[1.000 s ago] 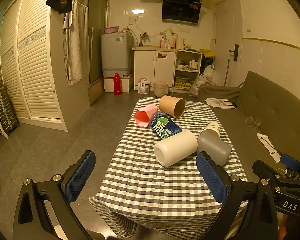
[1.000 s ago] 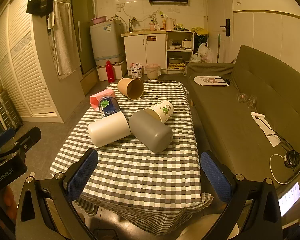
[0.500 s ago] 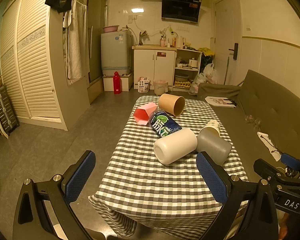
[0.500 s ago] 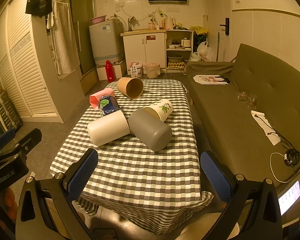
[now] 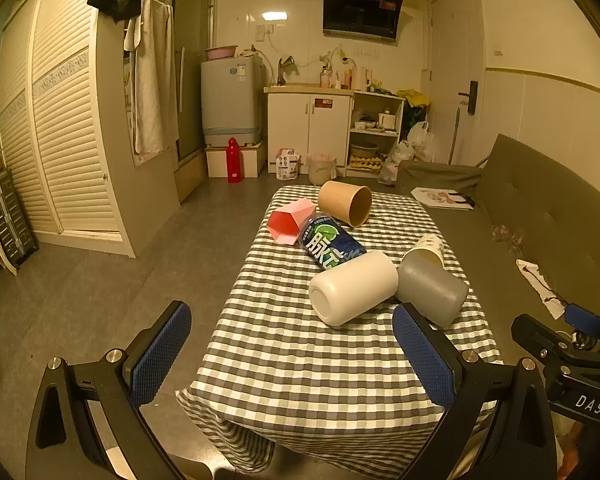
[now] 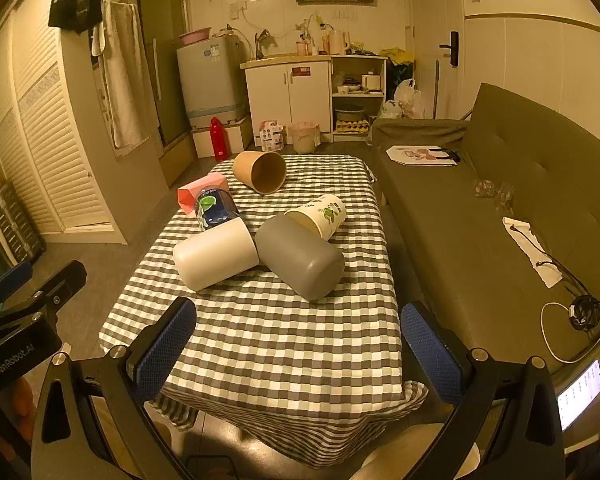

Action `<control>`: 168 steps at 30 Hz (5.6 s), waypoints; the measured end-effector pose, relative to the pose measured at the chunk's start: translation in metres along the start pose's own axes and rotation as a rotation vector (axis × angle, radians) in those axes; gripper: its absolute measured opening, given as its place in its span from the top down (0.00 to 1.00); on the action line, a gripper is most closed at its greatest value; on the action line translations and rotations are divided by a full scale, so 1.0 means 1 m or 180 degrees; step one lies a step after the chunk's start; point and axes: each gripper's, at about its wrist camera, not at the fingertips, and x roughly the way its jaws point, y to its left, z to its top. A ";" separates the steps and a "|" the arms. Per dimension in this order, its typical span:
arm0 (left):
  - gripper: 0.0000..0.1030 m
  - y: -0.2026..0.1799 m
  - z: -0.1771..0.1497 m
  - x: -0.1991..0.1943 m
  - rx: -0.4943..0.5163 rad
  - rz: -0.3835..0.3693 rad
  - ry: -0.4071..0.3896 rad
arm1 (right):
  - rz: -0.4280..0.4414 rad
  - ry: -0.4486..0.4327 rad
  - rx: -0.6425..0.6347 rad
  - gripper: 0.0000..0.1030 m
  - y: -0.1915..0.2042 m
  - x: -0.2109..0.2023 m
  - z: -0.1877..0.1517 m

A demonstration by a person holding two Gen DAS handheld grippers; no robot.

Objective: Flip cup upside down
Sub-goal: 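Reach the right gripper to the white leaf-print cup and grasp it, then lift the leaf-print cup with the right gripper and carry it toward the left gripper, then grasp the leaf-print cup with the left gripper while the right gripper releases it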

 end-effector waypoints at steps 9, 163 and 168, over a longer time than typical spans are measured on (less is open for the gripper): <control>0.00 -0.001 0.011 0.019 0.0021 0.0006 0.0112 | -0.0041 0.0087 0.0032 0.00 -0.001 0.013 0.013; 0.37 -0.111 0.009 0.153 0.0502 -0.0514 0.1535 | -0.0218 0.1252 0.0007 0.16 -0.077 0.118 0.004; 0.37 -0.106 -0.002 0.146 0.0507 -0.0355 0.0927 | -0.0235 0.1255 -0.0015 0.16 -0.073 0.114 -0.003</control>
